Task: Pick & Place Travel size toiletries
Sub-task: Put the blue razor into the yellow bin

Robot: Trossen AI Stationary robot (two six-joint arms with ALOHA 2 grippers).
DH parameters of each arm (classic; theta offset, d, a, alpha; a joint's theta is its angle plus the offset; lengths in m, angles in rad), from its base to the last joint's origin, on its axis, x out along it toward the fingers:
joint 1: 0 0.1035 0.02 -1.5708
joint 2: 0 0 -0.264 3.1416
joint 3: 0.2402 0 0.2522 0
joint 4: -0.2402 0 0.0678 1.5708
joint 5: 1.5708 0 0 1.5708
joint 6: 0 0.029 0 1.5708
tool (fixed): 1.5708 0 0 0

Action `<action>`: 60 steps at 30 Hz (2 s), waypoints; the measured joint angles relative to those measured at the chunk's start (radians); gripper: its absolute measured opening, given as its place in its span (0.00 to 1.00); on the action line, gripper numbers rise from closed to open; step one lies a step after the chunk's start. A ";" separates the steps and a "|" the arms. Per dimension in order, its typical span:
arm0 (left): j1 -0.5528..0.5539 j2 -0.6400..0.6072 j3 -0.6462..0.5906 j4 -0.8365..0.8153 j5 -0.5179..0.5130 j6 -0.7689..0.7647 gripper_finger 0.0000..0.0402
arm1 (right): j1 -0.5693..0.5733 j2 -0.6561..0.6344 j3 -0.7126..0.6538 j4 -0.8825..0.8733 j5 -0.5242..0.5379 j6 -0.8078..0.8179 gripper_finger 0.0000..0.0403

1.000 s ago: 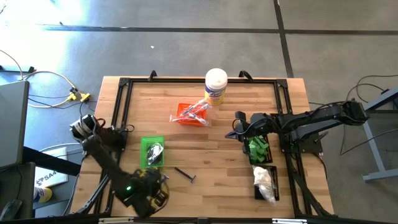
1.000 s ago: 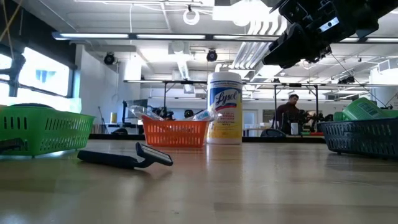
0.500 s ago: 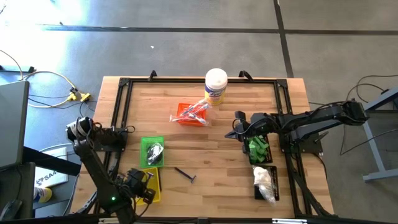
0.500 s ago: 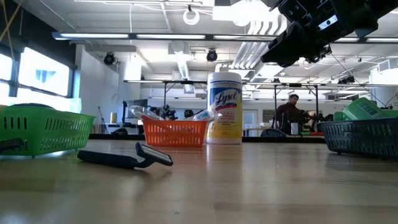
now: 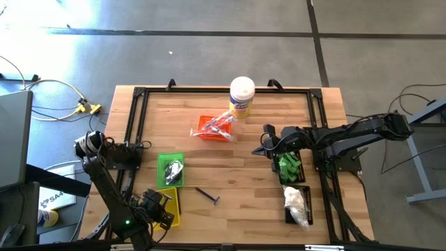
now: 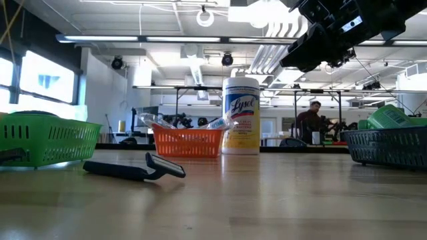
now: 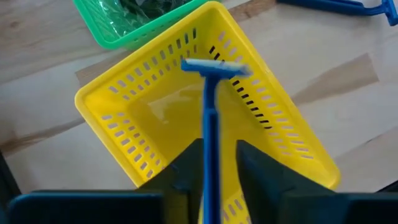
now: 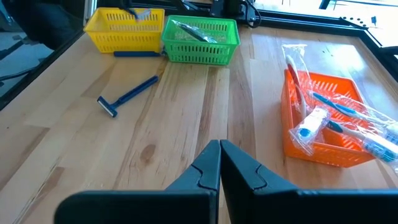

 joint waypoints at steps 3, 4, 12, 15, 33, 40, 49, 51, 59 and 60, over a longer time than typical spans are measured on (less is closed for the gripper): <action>0.000 0.000 0.000 0.000 0.000 0.000 0.30 | 0.000 0.000 0.000 0.000 0.000 0.000 0.01; 0.000 0.000 0.000 -0.001 0.000 0.000 0.32 | 0.000 0.000 0.000 0.000 0.000 0.000 0.01; 0.000 0.000 0.000 -0.015 -0.002 0.008 0.39 | 0.012 -0.002 0.000 0.164 -0.022 0.102 0.01; 0.000 0.000 0.000 -0.016 -0.002 0.008 0.39 | 0.031 -0.041 0.000 0.318 -0.086 0.093 0.01; 0.000 0.000 0.000 -0.035 -0.129 0.057 0.38 | 0.035 -0.105 0.000 0.063 -0.152 0.034 0.01; 0.001 0.000 0.000 -0.008 -0.515 0.123 0.38 | 0.035 -0.048 0.000 0.098 -0.153 0.017 0.01; 0.093 0.017 -0.001 0.230 -0.613 0.472 0.38 | 0.035 -0.048 0.000 0.106 -0.153 0.015 0.01; 0.128 0.026 -0.001 0.298 -0.618 0.580 0.38 | 0.035 -0.048 0.000 0.105 -0.153 0.015 0.01; 0.278 0.034 -0.001 0.573 -0.636 1.057 0.38 | 0.035 -0.048 0.000 0.105 -0.153 0.015 0.01; 0.298 0.034 -0.001 0.596 -0.633 1.104 0.38 | 0.035 -0.048 0.000 0.105 -0.153 0.015 0.01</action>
